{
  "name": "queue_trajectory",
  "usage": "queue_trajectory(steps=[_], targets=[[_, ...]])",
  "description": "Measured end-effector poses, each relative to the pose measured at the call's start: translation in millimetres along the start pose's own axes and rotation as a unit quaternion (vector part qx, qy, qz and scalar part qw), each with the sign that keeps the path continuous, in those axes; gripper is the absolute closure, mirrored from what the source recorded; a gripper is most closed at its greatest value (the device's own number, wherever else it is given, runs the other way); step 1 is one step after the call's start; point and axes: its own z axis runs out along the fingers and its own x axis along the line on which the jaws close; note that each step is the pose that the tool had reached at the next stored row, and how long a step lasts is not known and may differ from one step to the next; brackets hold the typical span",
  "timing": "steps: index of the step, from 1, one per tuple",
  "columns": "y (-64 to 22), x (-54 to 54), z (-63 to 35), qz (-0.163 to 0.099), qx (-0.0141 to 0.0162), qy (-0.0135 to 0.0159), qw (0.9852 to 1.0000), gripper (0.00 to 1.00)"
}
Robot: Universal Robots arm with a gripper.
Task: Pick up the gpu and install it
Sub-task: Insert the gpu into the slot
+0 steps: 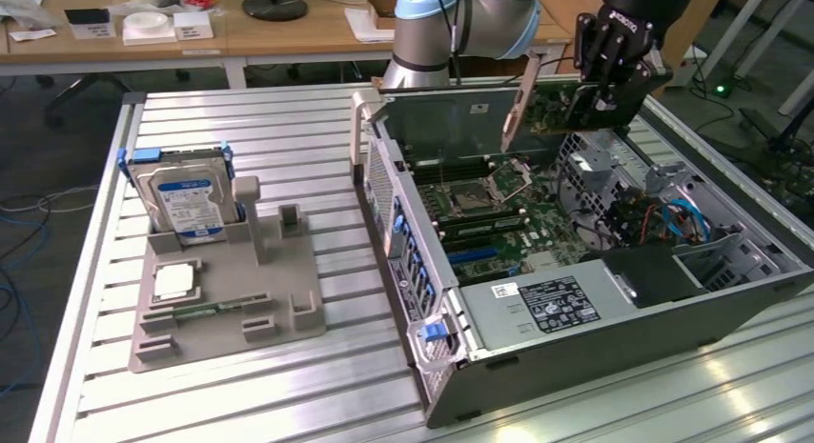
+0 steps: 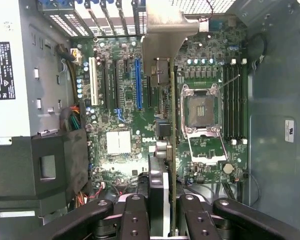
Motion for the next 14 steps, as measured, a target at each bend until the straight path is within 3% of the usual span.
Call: queue_trajectory(steps=[14], targets=[[0.4,0.0,0.1,0.0,-0.0001,-0.0004,1.0,0.72]])
